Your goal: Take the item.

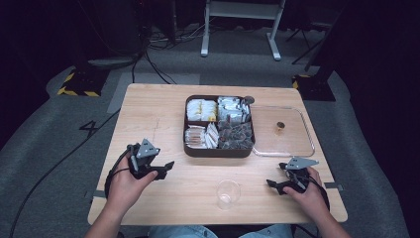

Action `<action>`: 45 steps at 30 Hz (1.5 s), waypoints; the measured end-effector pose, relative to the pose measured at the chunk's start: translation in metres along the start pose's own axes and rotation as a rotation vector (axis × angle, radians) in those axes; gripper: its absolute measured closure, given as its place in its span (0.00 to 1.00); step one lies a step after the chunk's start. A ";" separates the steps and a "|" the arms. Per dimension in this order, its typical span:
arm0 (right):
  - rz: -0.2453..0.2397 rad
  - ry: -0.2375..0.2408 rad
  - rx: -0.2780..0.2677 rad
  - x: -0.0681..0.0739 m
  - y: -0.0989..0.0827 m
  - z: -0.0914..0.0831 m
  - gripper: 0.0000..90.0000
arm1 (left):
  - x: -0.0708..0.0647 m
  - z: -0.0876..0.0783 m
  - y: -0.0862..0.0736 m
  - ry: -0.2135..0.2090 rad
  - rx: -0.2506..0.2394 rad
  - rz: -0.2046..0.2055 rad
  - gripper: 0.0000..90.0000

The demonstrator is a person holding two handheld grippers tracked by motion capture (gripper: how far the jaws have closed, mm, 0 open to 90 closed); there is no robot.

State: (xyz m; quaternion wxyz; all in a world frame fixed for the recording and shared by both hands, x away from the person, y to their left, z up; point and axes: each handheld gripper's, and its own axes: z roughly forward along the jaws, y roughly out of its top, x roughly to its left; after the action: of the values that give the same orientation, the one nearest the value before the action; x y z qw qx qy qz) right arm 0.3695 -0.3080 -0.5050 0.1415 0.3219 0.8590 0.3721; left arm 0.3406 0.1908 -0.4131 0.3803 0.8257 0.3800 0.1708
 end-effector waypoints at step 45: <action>-0.009 0.012 -0.001 -0.002 0.001 0.001 0.12 | 0.017 0.090 0.121 -0.111 -0.027 0.004 0.45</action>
State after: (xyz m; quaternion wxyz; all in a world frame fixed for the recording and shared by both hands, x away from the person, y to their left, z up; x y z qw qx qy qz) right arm 0.3718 -0.3083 -0.5048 0.1381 0.3158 0.8610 0.3740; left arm 0.4629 0.1077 -0.3800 0.4115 0.8295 0.3543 0.1307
